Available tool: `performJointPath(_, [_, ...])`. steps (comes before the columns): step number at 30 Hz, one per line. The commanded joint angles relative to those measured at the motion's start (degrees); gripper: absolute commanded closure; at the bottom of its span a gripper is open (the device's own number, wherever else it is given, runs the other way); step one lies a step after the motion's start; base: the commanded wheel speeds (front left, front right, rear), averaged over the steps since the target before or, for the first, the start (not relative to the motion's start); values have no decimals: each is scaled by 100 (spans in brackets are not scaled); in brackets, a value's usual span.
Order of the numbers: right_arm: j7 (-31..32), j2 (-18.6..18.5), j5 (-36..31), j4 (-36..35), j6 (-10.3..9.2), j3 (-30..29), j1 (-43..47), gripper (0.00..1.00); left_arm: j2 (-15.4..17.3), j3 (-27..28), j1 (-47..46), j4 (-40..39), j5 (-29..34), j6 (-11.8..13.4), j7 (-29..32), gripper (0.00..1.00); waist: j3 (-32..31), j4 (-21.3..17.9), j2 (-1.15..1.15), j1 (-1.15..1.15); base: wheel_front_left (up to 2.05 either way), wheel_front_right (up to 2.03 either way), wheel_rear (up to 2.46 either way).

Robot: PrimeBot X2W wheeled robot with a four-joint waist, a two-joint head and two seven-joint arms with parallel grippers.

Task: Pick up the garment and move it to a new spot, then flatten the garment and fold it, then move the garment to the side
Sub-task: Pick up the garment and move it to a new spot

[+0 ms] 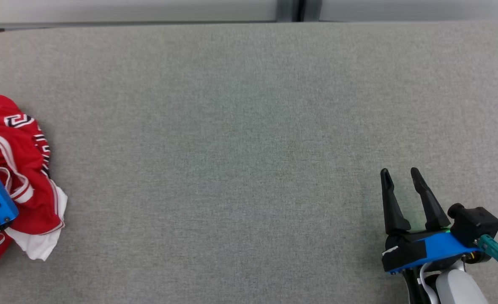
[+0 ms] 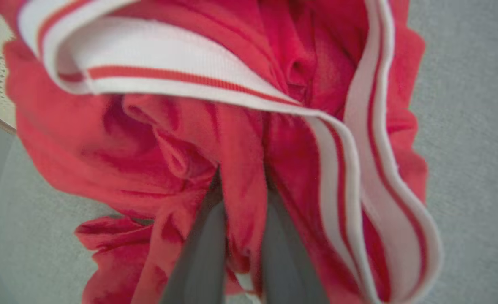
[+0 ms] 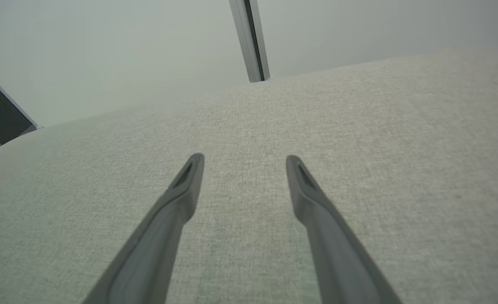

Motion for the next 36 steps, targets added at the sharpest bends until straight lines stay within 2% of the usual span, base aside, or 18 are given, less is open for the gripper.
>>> performJointPath(1, [-40,-27,33,16,3,13,-10,0,38,-15,24,-76,-15,-31,-10,100,-107,-24,0,0,0,0,0])
performJointPath(5, [-82,-28,158,153,3,25,126,0,299,-81,-190,-659,112,-273,-204,100,-519,17,0,0,0,0,0])
performJointPath(11, [-118,-28,331,302,3,41,256,0,441,-219,-760,-1430,133,-551,-340,100,-974,25,0,0,0,0,0])
performJointPath(18, [-143,-29,453,413,3,87,343,0,155,-619,-1636,-2233,28,-871,-422,100,-1340,-145,0,0,0,0,0])
performJointPath(25, [-145,-28,487,352,3,93,314,0,-405,-1237,-2162,-2793,-308,-1249,-289,100,-1396,-559,0,0,0,0,0])
performJointPath(31, [-147,-27,545,293,3,196,247,0,-679,-1734,-1878,-3011,-451,-1380,-109,100,-1210,-1120,0,0,0,0,0])
performJointPath(36, [-145,-25,641,255,3,169,232,0,-872,-2133,-1356,-2822,-394,-1392,-217,100,-1027,-1612,0,0,0,0,0])
